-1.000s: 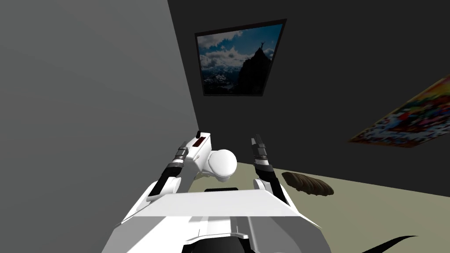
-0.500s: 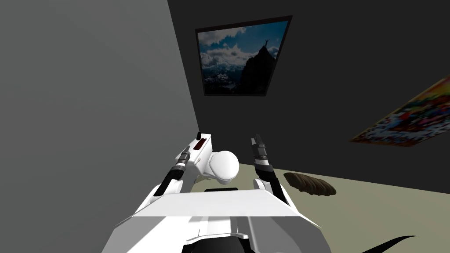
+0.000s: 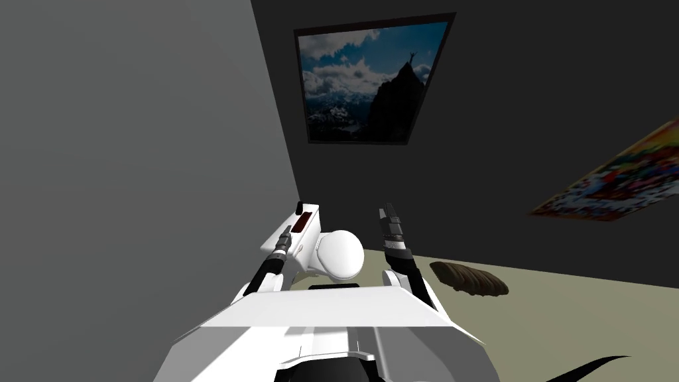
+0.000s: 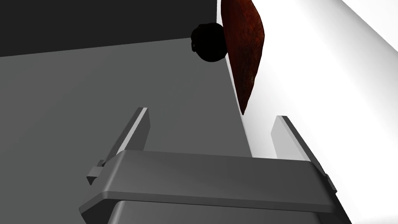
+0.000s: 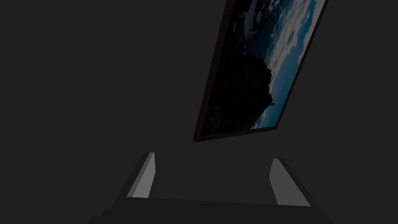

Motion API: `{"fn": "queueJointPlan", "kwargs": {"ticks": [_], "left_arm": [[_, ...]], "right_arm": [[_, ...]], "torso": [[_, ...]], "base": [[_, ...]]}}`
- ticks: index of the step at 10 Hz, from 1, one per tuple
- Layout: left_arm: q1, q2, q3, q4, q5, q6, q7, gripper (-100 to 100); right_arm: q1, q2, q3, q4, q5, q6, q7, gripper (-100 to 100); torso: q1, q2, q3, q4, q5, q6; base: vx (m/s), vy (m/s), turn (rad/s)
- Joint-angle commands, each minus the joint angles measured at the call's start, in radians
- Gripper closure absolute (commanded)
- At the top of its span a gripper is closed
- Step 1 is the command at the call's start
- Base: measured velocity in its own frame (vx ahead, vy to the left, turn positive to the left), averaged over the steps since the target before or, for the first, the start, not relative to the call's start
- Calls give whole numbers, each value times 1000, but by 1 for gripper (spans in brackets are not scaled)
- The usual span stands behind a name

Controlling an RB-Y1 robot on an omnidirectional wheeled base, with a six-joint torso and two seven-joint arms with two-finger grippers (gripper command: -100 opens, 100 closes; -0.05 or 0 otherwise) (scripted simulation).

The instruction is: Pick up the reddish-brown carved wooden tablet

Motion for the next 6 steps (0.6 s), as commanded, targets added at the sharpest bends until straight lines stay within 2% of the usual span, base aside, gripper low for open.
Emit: {"fn": "queueJointPlan", "kwargs": {"ticks": [1, 2, 3, 5, 6], "left_arm": [[0, 0, 0, 0, 0, 0, 0, -100], [0, -2, 0, 0, 0, 1, -1, 0], [-30, 12, 27, 24, 8, 8, 9, -100], [-61, 26, 55, 47, 15, 15, 19, -100], [-50, 21, 45, 39, 12, 12, 14, -100]], "right_arm": [[0, 0, 0, 0, 0, 0, 0, 0], [0, 0, 0, 0, 0, 0, 0, 0], [0, 0, 0, 0, 0, 0, 0, 0], [0, 0, 0, 0, 0, 0, 0, 0], [0, 0, 0, 0, 0, 0, 0, 0]], "torso": [[0, 0, 0, 0, 0, 0], [-1, 2, 1, 0, 0, 0], [-2, 4, 2, 1, 0, 0], [-3, 5, 3, 1, -1, 0], [-3, 5, 3, 1, -1, 0]], "base": [[27, 9, -6], [6, 2, 1], [-2, -16, -116], [-5, -26, -98], [0, -10, -11]]}}
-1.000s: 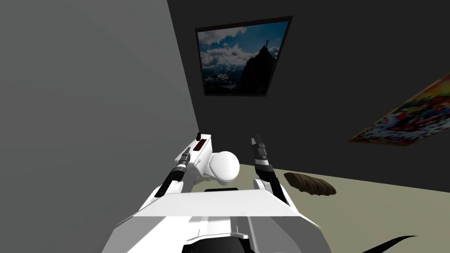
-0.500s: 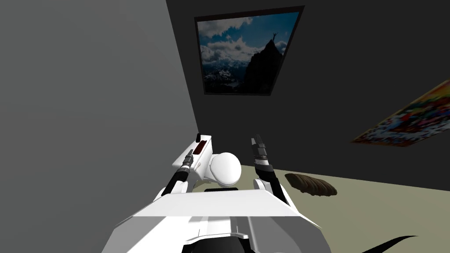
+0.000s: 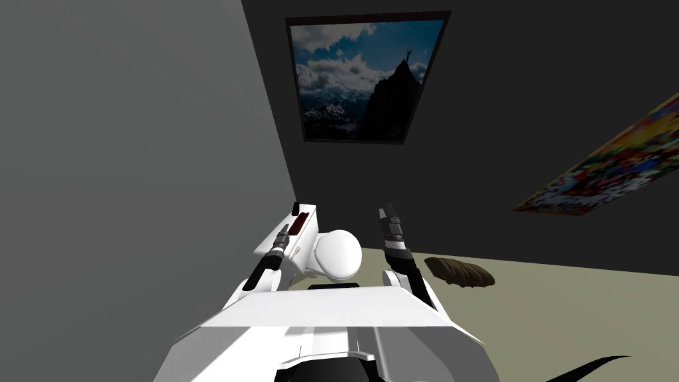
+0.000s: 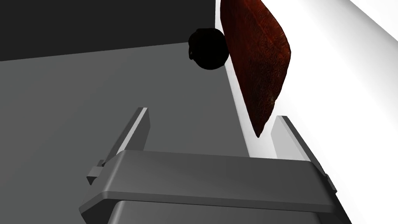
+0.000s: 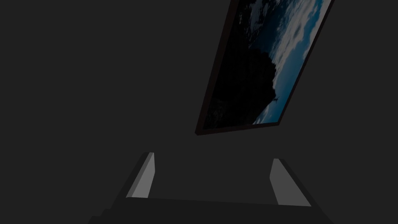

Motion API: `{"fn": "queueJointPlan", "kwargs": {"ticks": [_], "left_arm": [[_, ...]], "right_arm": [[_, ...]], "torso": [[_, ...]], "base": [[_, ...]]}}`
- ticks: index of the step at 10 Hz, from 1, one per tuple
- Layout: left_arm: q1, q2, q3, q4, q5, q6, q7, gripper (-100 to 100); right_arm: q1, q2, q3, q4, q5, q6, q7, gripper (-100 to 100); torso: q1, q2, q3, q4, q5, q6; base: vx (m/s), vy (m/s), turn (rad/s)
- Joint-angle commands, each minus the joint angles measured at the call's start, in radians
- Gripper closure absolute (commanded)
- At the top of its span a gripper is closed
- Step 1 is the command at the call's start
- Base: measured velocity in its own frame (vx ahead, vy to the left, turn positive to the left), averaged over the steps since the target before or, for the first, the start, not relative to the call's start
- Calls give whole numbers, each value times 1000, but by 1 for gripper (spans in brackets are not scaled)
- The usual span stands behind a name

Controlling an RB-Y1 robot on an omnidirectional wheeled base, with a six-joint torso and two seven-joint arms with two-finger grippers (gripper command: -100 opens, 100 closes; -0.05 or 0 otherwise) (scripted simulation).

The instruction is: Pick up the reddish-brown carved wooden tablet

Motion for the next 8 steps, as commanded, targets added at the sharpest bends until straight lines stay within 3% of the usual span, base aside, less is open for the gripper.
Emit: {"fn": "queueJointPlan", "kwargs": {"ticks": [1, 5, 6, 7, 8], "left_arm": [[0, 0, 0, 0, 0, 0, 0, 100], [1, 0, 0, 1, 0, 1, 0, 100], [1, 0, 0, 1, 0, 1, 0, 0], [29, -14, -27, -24, -7, -6, -9, 100], [52, -25, -47, -42, -13, -11, -17, 100]], "right_arm": [[0, 0, 0, 0, 0, 0, 0, 0], [0, 0, 0, 0, 0, 0, 0, 0], [0, 0, 0, 0, 0, 0, 0, 0], [0, 0, 0, 0, 0, 0, 0, 0], [0, 0, 0, 0, 0, 0, 0, 0]], "torso": [[0, 0, 0, 0, 0, 0], [0, 0, 1, 1, 0, 0], [0, 1, 1, 1, 0, 0], [0, 1, 1, 1, -1, 0], [1, 1, 1, 1, 0, -1]], "base": [[0, 0, 0], [0, 0, 0], [0, 0, 0], [3, 17, 147], [6, 31, 154]]}}
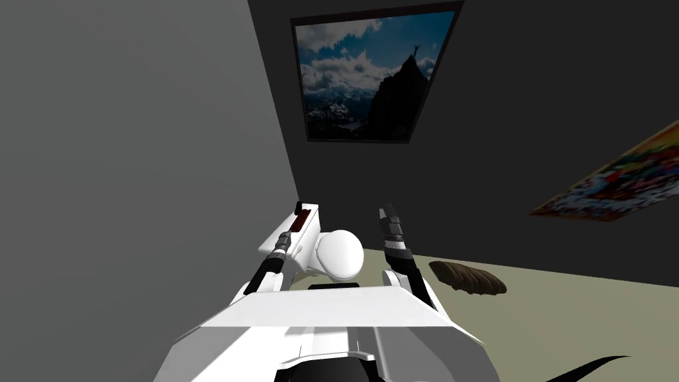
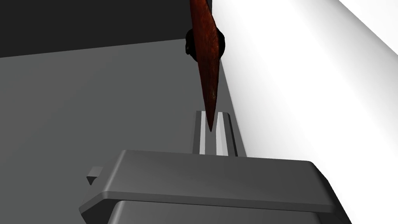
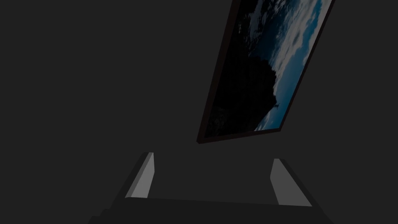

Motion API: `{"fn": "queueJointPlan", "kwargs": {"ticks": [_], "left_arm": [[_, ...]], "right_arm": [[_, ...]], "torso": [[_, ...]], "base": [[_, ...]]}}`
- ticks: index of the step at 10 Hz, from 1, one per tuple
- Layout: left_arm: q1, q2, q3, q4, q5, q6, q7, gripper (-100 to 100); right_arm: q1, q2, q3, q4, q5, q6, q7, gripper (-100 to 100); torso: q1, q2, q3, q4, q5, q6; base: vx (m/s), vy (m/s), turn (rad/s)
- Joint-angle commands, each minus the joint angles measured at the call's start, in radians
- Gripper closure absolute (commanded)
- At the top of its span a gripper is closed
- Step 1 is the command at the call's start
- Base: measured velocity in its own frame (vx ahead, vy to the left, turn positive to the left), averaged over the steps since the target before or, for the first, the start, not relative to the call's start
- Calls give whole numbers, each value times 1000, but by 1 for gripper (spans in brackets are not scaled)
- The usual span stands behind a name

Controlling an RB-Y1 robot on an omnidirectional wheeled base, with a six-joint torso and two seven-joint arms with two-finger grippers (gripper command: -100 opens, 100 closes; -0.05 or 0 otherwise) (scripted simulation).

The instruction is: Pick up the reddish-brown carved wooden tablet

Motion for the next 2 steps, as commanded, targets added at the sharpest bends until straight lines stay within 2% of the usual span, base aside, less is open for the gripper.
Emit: {"fn": "queueJointPlan", "kwargs": {"ticks": [1, 2], "left_arm": [[0, 0, 0, 0, 0, 0, 0, 100], [2, -1, -2, -1, -1, -1, -2, 0]], "right_arm": [[0, 0, 0, 0, 0, 0, 0, 0], [0, 0, 0, 0, 0, 0, 0, 0]], "torso": [[0, 0, 0, 0, 0, 0], [-1, 0, 0, 0, 0, 1]], "base": [[1, 12, 21], [0, 0, 0]]}}
